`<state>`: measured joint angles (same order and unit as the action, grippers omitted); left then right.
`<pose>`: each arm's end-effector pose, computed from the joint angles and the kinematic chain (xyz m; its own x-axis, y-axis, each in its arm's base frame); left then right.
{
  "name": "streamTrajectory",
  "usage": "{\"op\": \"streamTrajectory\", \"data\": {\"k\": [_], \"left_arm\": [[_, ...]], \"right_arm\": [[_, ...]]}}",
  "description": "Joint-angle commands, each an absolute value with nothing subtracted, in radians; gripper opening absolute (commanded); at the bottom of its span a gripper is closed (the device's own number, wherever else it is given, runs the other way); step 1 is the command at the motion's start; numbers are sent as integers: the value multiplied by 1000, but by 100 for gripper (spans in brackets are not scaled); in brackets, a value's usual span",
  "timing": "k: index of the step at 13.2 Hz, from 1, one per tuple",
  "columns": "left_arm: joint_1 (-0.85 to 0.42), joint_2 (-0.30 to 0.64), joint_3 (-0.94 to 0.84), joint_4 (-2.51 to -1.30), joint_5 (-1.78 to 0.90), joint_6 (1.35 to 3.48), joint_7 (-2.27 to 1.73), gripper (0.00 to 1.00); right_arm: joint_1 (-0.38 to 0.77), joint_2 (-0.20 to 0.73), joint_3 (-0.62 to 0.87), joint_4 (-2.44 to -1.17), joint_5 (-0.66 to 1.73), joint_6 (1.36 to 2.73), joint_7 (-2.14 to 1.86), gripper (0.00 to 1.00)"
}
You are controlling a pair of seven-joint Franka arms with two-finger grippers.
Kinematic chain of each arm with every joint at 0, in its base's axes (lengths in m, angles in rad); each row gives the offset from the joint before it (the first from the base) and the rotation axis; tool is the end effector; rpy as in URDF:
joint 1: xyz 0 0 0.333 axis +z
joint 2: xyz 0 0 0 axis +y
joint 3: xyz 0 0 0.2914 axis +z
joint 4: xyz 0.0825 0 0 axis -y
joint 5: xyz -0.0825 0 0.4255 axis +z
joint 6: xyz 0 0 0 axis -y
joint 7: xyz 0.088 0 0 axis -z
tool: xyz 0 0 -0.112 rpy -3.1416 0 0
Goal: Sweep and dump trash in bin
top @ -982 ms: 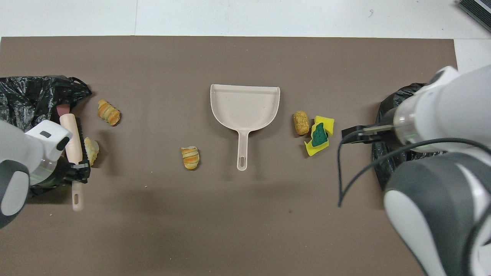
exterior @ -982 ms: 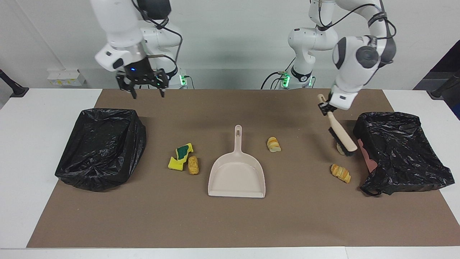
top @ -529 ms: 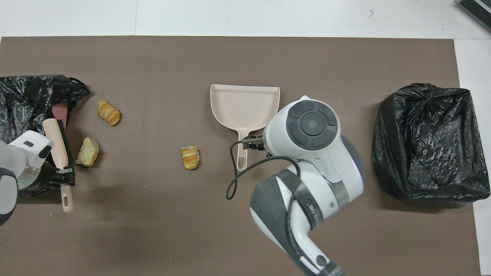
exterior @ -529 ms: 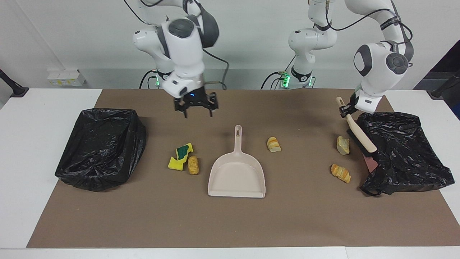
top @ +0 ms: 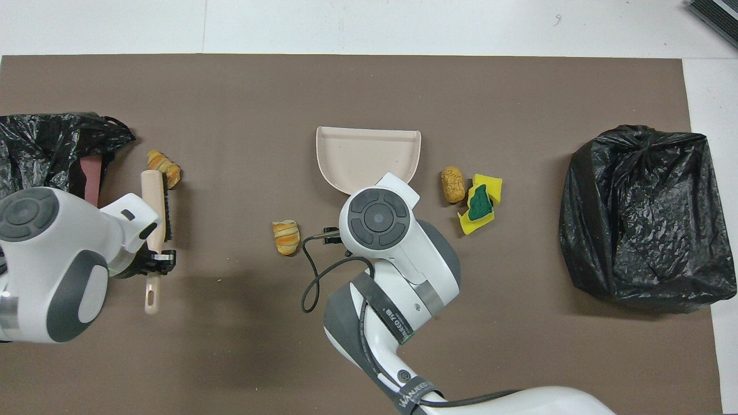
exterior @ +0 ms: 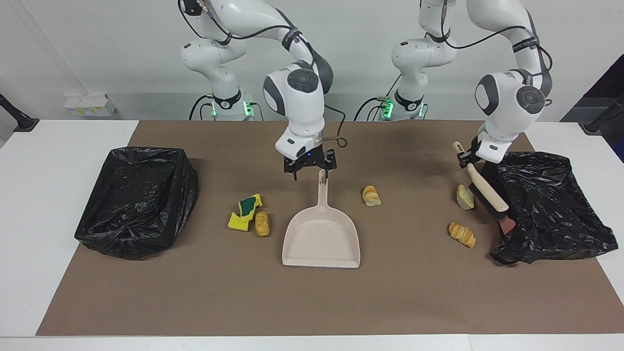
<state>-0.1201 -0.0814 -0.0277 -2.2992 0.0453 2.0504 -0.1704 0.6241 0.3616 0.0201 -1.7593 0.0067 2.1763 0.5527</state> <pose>0.5107 -0.0733 0.3144 0.9874 0.0039 -0.1581 -0.0067 -0.9978 -0.0661 0.5442 0.4081 0.3174 0.9955 0.0854 0.0404 0.0870 -0.9954 -0.0400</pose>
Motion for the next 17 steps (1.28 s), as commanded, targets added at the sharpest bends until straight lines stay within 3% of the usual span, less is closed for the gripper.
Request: {"op": "streamTrajectory", "data": {"k": [1, 3, 4, 6, 7, 11, 15, 17], "left_arm": [[-210, -87, -12, -2295, -41, 2066, -169, 0], [-247, -52, -11, -2228, -66, 2037, -183, 0], [-233, -46, -9, -2198, -66, 2013, -184, 0], [-181, -54, -5, -2162, -55, 1955, -207, 0], [-138, -49, -5, -2137, -37, 1910, -210, 0], [-20, -55, -5, -2114, 104, 1795, -198, 0], [24, -48, -6, -2154, 183, 1778, -161, 0], [25, -43, -6, -2186, 201, 1799, -153, 0]], "right_arm": [[620, 367, 15, -1772, 8, 2187, 549, 100], [603, 371, 17, -1775, 6, 2198, 532, 99], [604, 371, 15, -1775, 9, 2198, 528, 78], [607, 370, 15, -1773, 9, 2191, 525, 13], [610, 370, 15, -1772, 9, 2191, 538, 0], [600, 365, 17, -1756, 17, 2174, 474, 0], [517, 289, 15, -1752, 28, 2145, 119, 0], [491, 241, 14, -1753, 25, 2065, -60, 0]]}}
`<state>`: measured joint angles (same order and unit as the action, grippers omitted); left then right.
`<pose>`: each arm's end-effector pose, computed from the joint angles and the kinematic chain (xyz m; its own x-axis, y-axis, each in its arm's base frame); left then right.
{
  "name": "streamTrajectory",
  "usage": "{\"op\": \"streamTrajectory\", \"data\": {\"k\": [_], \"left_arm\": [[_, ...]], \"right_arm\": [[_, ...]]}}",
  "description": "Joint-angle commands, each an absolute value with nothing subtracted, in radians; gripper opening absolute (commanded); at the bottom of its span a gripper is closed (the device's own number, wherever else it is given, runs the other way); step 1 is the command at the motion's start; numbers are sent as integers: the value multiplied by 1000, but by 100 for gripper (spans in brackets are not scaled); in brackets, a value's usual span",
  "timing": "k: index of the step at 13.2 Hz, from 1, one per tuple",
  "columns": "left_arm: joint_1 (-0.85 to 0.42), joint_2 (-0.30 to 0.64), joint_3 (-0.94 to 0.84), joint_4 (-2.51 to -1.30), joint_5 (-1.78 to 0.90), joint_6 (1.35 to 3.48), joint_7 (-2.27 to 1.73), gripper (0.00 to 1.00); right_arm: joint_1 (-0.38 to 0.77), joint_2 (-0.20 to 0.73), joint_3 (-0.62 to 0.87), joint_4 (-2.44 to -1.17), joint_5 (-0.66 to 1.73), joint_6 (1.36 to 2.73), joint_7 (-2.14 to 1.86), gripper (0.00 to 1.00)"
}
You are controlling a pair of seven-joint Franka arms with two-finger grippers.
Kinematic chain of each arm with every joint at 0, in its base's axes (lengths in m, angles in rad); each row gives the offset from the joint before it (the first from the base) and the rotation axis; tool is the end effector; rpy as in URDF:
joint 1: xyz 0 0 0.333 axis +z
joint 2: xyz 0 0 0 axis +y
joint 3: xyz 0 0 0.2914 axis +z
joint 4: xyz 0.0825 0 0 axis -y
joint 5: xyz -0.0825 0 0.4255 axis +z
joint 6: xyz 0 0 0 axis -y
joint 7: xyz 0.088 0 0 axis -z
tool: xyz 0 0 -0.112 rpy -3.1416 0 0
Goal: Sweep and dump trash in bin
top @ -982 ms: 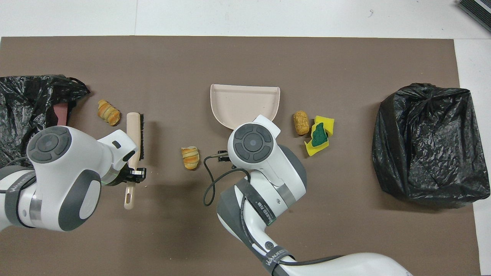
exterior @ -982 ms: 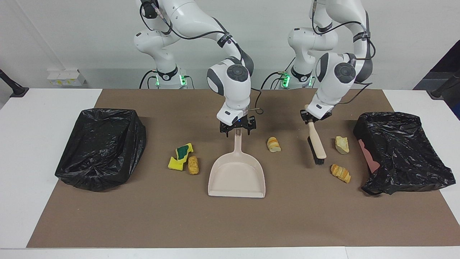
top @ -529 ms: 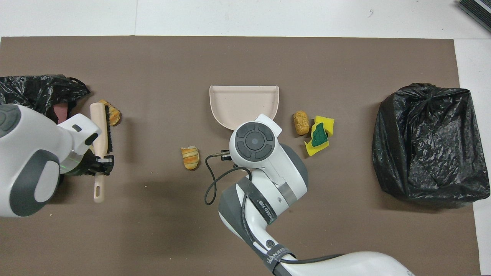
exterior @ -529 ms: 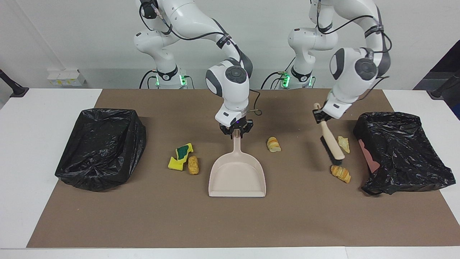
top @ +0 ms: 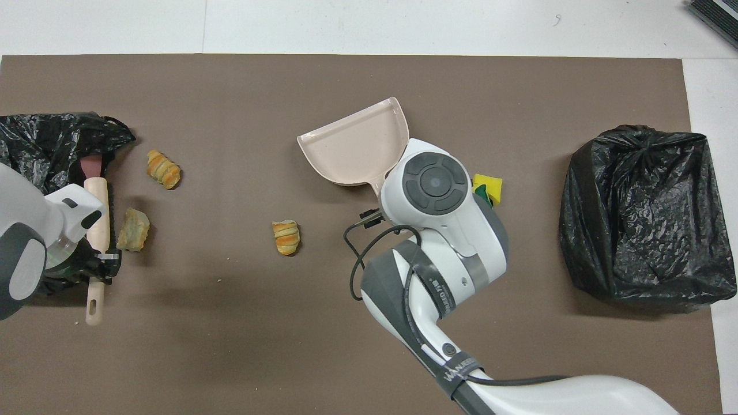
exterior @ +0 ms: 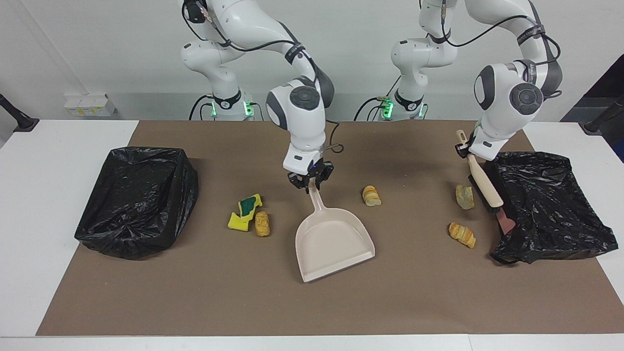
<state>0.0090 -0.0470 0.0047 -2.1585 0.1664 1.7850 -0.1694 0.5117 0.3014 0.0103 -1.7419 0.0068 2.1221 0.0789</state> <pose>0.5238 0.0222 0.3464 0.9446 0.1444 -0.2947 0.0888 -0.9769 -0.1942 0.5880 0.3381 0.3619 0.9026 0.4234 0.0777 0.4257 -0.9047 -0.0153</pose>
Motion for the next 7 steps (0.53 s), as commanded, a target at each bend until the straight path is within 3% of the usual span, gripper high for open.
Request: {"op": "streamTrajectory", "data": {"k": [1, 3, 7], "left_arm": [[23, -35, -6, -2200, 202, 1815, -152, 0], [8, -34, -11, -2236, 201, 1870, -141, 0], [-99, -46, -14, -2267, 82, 1899, -115, 0]], "right_arm": [[473, 217, 14, -1753, 25, 2019, -162, 0], [450, 186, 14, -1756, 25, 1924, -349, 0], [411, 121, 14, -1879, 23, 1878, -752, 0]]}}
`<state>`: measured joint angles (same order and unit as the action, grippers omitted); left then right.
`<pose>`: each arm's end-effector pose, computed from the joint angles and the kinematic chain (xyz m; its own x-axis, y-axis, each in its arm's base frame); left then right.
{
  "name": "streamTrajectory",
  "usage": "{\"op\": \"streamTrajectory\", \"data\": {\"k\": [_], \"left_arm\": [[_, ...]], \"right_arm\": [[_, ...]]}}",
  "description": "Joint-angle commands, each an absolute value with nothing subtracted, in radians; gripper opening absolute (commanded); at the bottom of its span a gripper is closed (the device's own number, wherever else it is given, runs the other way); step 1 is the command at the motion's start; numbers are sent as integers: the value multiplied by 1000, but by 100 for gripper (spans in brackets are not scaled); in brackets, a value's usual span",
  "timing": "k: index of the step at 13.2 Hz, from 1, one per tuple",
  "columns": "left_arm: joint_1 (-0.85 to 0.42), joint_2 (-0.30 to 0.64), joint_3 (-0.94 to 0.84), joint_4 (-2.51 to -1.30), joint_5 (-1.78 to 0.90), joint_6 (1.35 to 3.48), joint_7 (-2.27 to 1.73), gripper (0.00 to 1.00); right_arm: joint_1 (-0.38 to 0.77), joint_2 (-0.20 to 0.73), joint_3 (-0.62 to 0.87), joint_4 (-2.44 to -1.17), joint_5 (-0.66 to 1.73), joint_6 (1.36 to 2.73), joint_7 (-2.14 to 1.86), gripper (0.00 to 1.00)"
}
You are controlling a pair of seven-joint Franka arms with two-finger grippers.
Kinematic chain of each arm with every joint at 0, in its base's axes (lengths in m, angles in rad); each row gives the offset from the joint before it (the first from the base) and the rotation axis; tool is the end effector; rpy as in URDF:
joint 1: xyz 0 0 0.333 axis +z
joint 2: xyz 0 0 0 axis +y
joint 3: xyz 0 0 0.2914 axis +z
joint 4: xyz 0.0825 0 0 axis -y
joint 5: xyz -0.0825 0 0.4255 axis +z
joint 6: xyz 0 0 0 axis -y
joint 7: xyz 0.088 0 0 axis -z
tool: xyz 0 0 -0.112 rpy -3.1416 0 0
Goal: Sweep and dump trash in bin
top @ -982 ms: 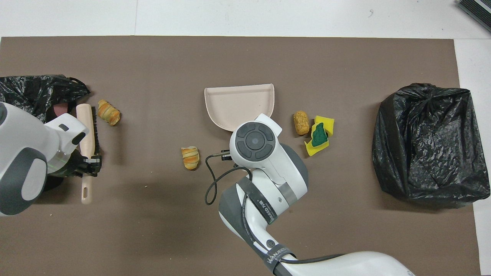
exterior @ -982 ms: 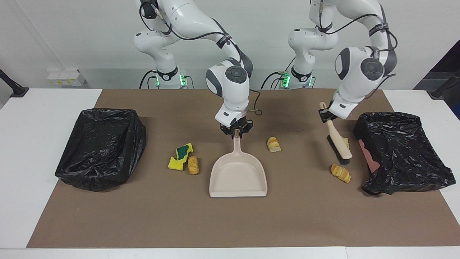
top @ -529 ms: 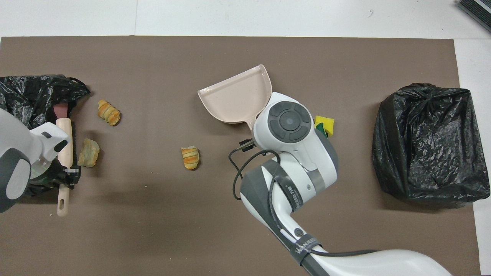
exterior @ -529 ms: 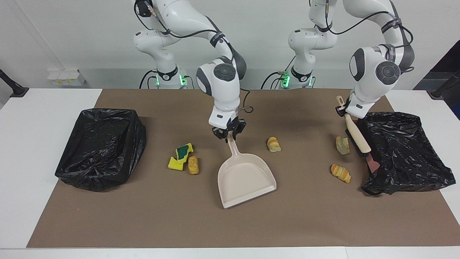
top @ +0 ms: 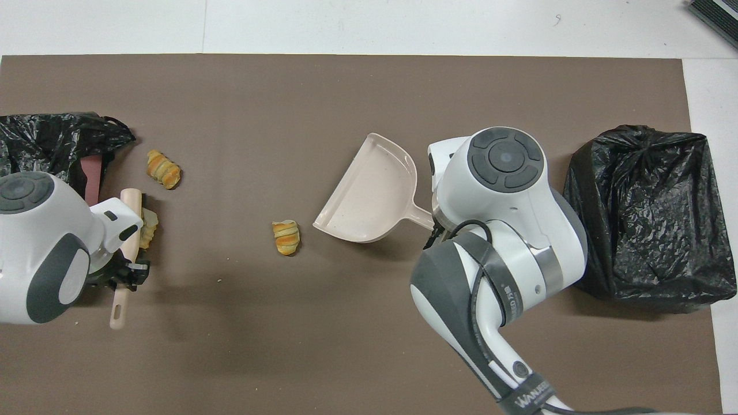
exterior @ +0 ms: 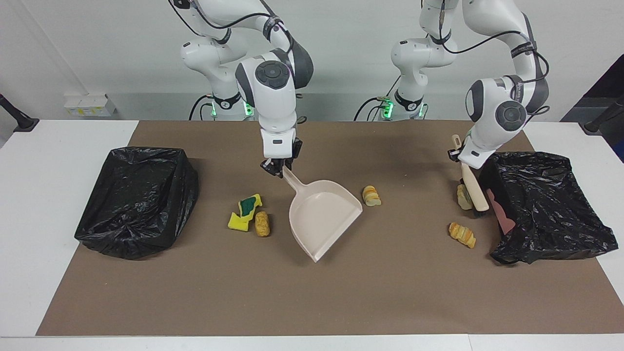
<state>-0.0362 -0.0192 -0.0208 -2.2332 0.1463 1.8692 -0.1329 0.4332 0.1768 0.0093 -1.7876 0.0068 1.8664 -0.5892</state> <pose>0.5122 -0.0174 0.3023 0.9461 0.0349 -0.3220 -0.0184 -0.9868 -0.1611 0.5725 0.2717 0.3983 0.5118 0.8556 -0.0769 0.8541 -0.5164 -0.0609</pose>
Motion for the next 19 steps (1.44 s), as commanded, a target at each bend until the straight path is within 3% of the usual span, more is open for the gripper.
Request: {"op": "streamTrajectory", "data": {"k": [1, 6, 11, 14, 17, 19], "left_arm": [[-139, -46, -14, -2269, 33, 1911, -124, 0], [-236, -15, -11, -2197, -57, 1919, -193, 0], [-152, 61, -6, -2002, 45, 1852, -161, 0], [-62, 84, -6, -1980, 176, 1913, 0, 0], [-11, 234, -6, -1832, 244, 1908, 43, 0], [17, 296, -9, -1809, 242, 1927, 78, 0]], "right_arm": [[417, 103, 14, -1905, 23, 1882, -782, 0], [491, 89, 15, -2002, 20, 1983, -712, 0], [528, 124, 15, -2002, 21, 2037, -629, 0], [543, 132, 15, -2003, 25, 2074, -582, 0], [546, 138, 15, -2000, 26, 2082, -568, 0], [554, 164, 17, -1997, 26, 2083, -552, 0]]}}
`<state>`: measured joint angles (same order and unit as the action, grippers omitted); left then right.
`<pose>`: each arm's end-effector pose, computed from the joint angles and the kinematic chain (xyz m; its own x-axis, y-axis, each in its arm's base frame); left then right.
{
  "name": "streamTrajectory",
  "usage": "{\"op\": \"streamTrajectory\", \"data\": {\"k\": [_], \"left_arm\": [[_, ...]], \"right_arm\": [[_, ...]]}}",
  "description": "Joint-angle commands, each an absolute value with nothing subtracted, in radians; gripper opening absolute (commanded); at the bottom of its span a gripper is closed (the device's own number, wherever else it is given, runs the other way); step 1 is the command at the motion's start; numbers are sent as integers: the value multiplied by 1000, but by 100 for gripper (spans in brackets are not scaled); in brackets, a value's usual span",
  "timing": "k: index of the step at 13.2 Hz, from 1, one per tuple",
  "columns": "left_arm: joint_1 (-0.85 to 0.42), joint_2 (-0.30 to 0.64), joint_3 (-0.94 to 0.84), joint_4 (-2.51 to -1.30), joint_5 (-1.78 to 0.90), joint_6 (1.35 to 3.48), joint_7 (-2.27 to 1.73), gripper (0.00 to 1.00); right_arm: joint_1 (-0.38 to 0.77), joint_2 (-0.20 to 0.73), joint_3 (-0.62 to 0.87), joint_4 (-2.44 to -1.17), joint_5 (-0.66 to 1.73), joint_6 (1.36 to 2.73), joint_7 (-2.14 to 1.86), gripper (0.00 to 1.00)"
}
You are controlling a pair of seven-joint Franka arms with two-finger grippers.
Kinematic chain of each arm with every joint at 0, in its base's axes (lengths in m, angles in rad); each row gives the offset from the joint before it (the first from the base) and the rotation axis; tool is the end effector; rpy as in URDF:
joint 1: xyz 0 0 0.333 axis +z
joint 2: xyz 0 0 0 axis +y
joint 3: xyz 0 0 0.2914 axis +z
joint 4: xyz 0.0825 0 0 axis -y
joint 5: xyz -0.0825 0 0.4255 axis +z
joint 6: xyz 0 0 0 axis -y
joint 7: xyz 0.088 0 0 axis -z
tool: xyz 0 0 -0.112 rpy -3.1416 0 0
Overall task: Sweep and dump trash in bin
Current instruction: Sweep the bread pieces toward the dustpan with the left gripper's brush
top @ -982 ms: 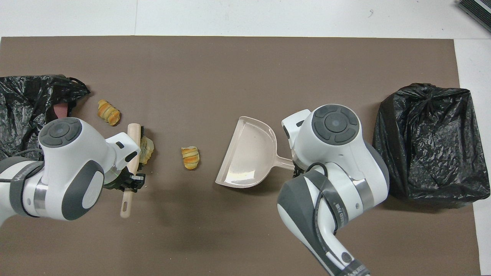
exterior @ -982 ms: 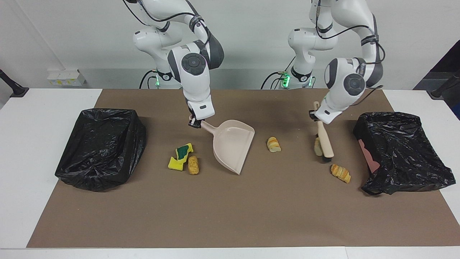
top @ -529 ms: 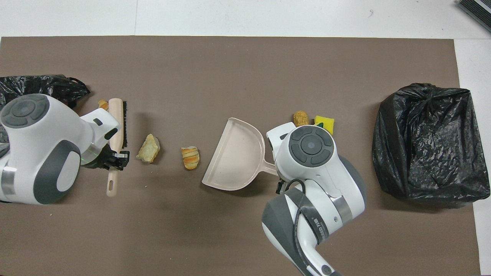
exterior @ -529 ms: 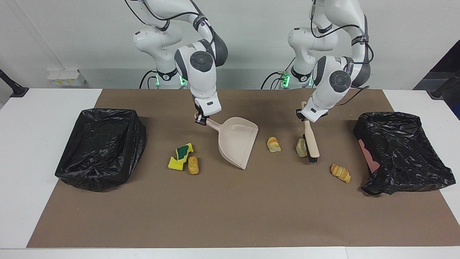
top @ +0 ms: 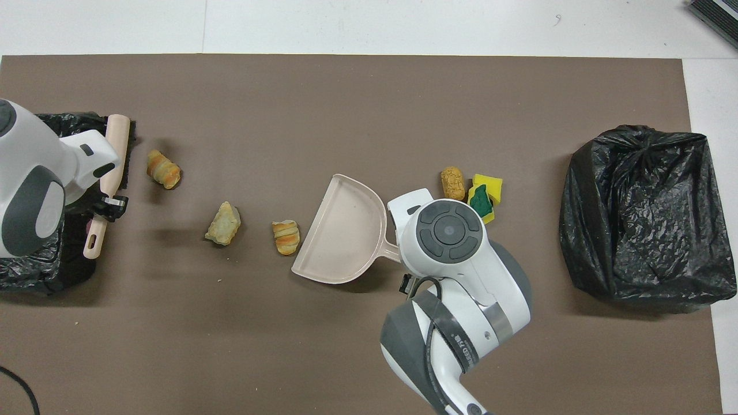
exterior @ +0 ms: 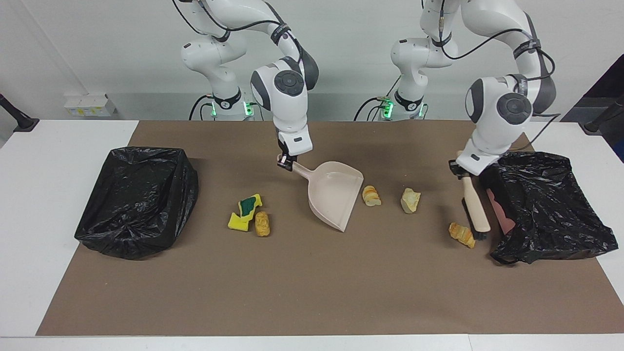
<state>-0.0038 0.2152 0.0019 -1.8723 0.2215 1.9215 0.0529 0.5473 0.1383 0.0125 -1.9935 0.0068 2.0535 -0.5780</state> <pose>0.6228 0.0153 0.3382 0.9747 -0.1288 -0.1824 -0.1622 -0.9698 -0.1820 0.5125 0.3216 0.3352 0.4206 0.9052 -0.0614 0.9045 -0.4236 -0.0490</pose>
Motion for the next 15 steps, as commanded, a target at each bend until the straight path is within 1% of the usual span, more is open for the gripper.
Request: {"op": "streamTrajectory", "data": {"k": [1, 2, 4, 7, 8, 11, 15], "left_arm": [[15, 290, -9, -1827, 235, 1919, 96, 0], [17, 281, -14, -1859, 226, 1907, 127, 0], [-9, 229, -20, -1957, 192, 1905, 143, 0], [-116, 134, -20, -2112, 160, 1905, 129, 0], [-152, 123, -17, -2132, 93, 1907, 106, 0], [-251, 106, -18, -2152, 10, 1910, 2, 0], [-371, 107, -18, -2149, -211, 1959, -116, 0]], "right_arm": [[564, 166, 15, -1996, 26, 2083, -540, 0], [565, 167, 15, -1994, 26, 2083, -534, 0], [565, 166, 15, -1996, 26, 2082, -523, 0], [565, 166, 17, -1996, 26, 2082, -519, 0], [565, 166, 15, -1996, 26, 2082, -518, 0], [565, 166, 15, -1996, 26, 2080, -517, 0], [565, 166, 15, -1996, 26, 2080, -518, 0]]}}
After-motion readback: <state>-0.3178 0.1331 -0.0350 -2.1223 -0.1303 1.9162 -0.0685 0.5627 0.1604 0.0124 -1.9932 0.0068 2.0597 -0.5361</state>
